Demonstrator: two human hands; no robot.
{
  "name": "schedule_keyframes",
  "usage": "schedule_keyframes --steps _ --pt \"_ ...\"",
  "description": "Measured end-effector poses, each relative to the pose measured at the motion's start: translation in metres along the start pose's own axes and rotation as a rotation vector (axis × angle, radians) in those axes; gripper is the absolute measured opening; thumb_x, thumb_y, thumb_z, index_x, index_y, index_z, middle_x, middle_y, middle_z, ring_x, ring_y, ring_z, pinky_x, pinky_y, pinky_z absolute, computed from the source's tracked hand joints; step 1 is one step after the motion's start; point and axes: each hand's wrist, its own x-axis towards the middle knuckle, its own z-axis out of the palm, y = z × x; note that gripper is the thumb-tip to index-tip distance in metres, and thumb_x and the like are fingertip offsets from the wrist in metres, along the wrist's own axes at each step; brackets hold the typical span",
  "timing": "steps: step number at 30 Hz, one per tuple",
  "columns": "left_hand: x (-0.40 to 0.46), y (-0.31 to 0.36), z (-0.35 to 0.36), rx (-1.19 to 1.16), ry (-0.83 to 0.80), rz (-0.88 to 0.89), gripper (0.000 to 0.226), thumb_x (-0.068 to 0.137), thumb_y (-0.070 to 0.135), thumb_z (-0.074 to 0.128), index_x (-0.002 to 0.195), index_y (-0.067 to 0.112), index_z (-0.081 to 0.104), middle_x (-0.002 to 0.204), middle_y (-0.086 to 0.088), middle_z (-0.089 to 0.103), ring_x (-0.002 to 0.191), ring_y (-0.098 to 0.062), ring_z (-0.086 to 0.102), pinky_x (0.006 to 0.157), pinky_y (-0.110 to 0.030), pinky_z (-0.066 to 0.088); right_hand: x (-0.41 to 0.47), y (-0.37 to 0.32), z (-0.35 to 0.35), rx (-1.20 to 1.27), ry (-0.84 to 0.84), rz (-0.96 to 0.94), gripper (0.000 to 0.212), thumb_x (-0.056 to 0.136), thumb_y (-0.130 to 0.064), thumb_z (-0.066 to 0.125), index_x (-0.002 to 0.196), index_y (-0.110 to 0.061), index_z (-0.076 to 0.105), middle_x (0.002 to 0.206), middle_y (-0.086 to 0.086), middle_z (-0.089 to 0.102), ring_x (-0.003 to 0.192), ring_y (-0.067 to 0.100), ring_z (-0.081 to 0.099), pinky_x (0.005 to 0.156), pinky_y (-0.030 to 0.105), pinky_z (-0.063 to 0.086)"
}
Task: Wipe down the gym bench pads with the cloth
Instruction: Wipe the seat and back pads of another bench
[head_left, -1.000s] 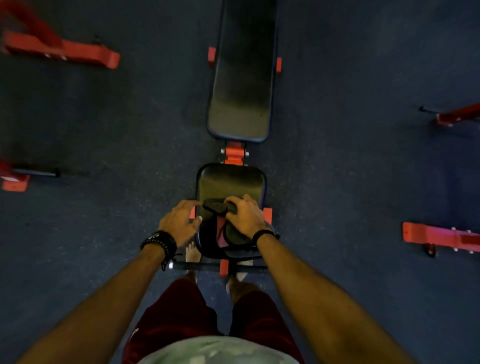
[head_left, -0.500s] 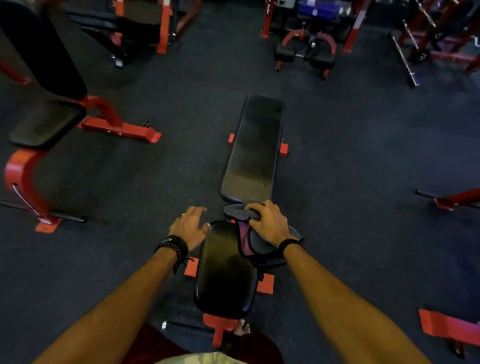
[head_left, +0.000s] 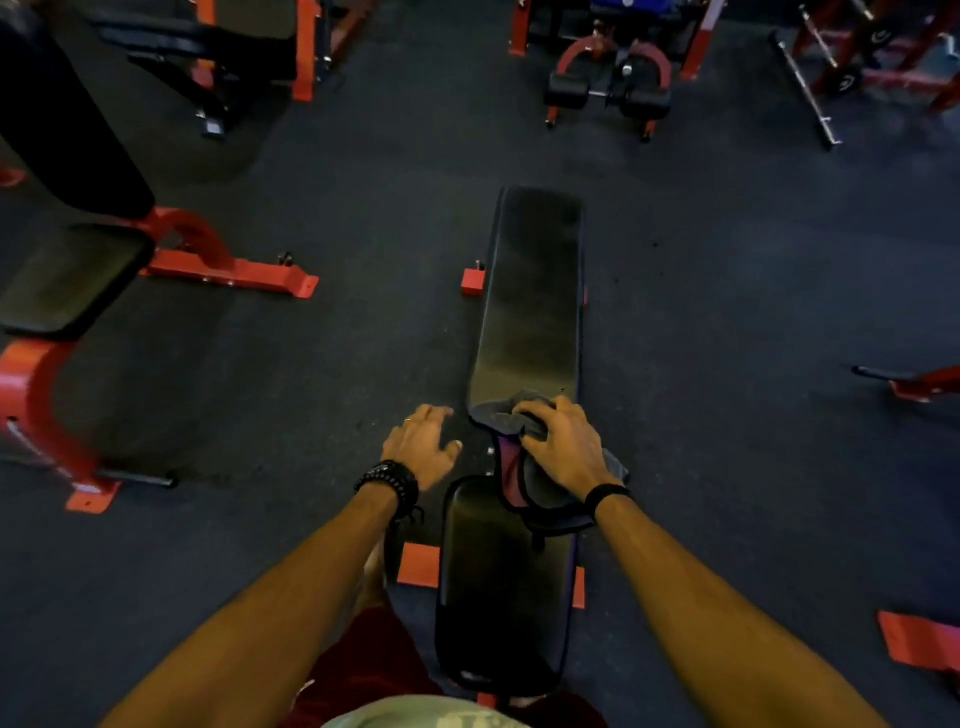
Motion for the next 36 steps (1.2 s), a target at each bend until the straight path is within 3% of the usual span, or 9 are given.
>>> schedule_keyframes --steps 7,14,20,24,27,31,36 --pt "0.118 -0.047 -0.027 -0.086 -0.131 0.079 0.054 0.094 0.037 0.057 0.143 0.02 0.041 0.145 -0.004 0.042 0.131 -0.025 0.045 0.106 -0.041 0.04 0.101 -0.03 0.016 -0.143 0.006 0.236 0.045 0.091 -0.031 0.062 0.135 -0.033 0.053 0.126 0.009 0.046 0.12 0.034 0.044 0.098 0.052 0.043" --pt "0.174 -0.105 -0.048 -0.163 -0.175 -0.005 0.057 0.094 0.039 0.056 0.145 0.02 0.039 0.146 -0.003 0.042 0.133 -0.024 0.043 0.107 -0.04 0.038 0.179 -0.056 0.03 -0.305 -0.081 0.233 0.044 0.095 -0.032 0.058 0.138 -0.032 0.051 0.129 0.009 0.043 0.12 0.035 0.04 0.098 0.051 0.04" --pt "0.198 -0.097 -0.016 -0.156 -0.205 -0.053 0.056 0.093 0.047 0.054 0.143 0.024 0.043 0.145 0.0 0.048 0.133 -0.022 0.043 0.109 -0.04 0.034 0.208 -0.027 0.034 -0.358 -0.088 0.235 0.047 0.097 -0.043 0.053 0.142 -0.032 0.048 0.137 0.01 0.042 0.126 0.037 0.04 0.1 0.054 0.038" --pt "0.223 -0.081 0.034 -0.249 -0.074 -0.131 0.055 0.096 0.052 0.046 0.142 0.021 0.045 0.144 -0.003 0.049 0.132 -0.025 0.044 0.108 -0.042 0.033 0.226 0.018 0.061 -0.318 -0.156 0.245 0.059 0.098 -0.059 0.042 0.151 -0.033 0.034 0.155 0.009 0.029 0.14 0.034 0.028 0.109 0.057 0.028" --pt "0.237 -0.079 0.085 -0.368 0.101 -0.288 0.06 0.097 0.054 0.032 0.14 0.016 0.049 0.142 -0.008 0.052 0.13 -0.03 0.046 0.108 -0.044 0.034 0.237 0.058 0.108 -0.332 -0.167 0.119 0.065 0.098 -0.061 0.039 0.153 -0.03 0.029 0.159 0.01 0.024 0.143 0.033 0.023 0.113 0.055 0.023" --pt "0.232 -0.072 0.141 -0.413 0.17 -0.418 0.046 0.103 0.041 0.035 0.135 0.013 0.052 0.139 -0.011 0.053 0.128 -0.032 0.047 0.109 -0.046 0.032 0.218 0.094 0.184 -0.342 -0.211 -0.011 0.08 0.092 -0.07 0.039 0.157 -0.026 0.02 0.163 0.019 0.008 0.15 0.039 0.007 0.116 0.064 0.011" --pt "0.24 -0.072 0.16 -0.436 0.267 -0.411 0.069 0.093 0.055 0.02 0.139 0.013 0.049 0.143 -0.009 0.05 0.131 -0.03 0.045 0.11 -0.048 0.033 0.227 0.114 0.23 -0.386 -0.103 -0.102 0.073 0.092 -0.071 0.033 0.155 -0.036 0.023 0.165 0.015 0.007 0.149 0.044 0.004 0.111 0.074 0.005"
